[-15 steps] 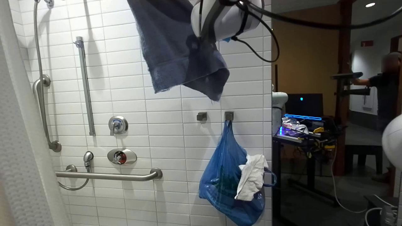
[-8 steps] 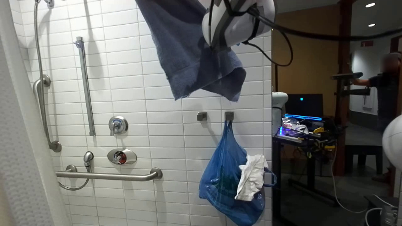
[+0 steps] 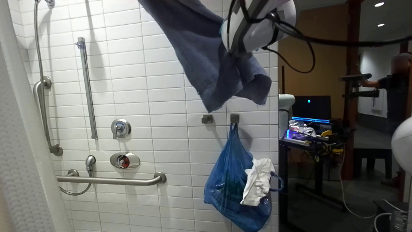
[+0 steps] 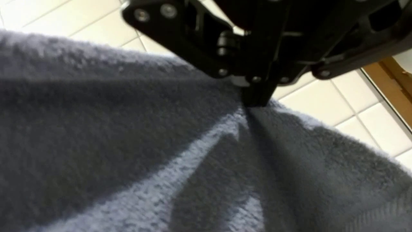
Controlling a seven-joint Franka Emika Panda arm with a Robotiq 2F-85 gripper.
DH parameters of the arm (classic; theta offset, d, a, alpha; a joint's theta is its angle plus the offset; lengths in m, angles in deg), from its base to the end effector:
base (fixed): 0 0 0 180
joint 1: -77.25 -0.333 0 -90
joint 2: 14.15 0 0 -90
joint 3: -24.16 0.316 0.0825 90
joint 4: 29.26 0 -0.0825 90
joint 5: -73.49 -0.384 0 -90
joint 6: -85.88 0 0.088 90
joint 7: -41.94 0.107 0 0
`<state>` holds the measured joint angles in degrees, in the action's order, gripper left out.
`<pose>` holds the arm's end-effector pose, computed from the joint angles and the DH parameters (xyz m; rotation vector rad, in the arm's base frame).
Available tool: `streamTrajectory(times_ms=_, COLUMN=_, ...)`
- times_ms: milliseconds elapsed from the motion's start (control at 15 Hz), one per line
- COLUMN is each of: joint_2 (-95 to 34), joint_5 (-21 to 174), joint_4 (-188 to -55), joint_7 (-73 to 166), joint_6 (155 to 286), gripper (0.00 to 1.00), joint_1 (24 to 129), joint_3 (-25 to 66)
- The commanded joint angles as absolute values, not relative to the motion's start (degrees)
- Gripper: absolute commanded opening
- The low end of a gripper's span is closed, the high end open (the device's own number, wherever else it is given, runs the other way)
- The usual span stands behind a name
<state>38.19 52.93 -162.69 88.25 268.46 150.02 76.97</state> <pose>0.4423 -0.0067 0.6816 1.8476 -1.1586 2.1103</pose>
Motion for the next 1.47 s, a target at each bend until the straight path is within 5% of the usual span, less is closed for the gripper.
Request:
streamTrajectory(times_ms=0, joint_2=40.78, joint_5=52.75, joint_4=-164.94, joint_7=89.85, joint_6=268.30, gripper=0.00, joint_1=150.62, joint_3=75.12)
streamTrajectory(times_ms=800, joint_2=41.27, joint_5=58.06, joint_4=-161.50, joint_7=78.29, joint_6=277.70, gripper=0.00, joint_1=145.12, joint_3=76.95)
streamTrajectory(times_ms=1400, joint_2=25.25, joint_5=56.64, joint_4=-160.21, joint_7=68.54, joint_6=279.57, gripper=0.00, joint_1=125.76, joint_3=72.36)
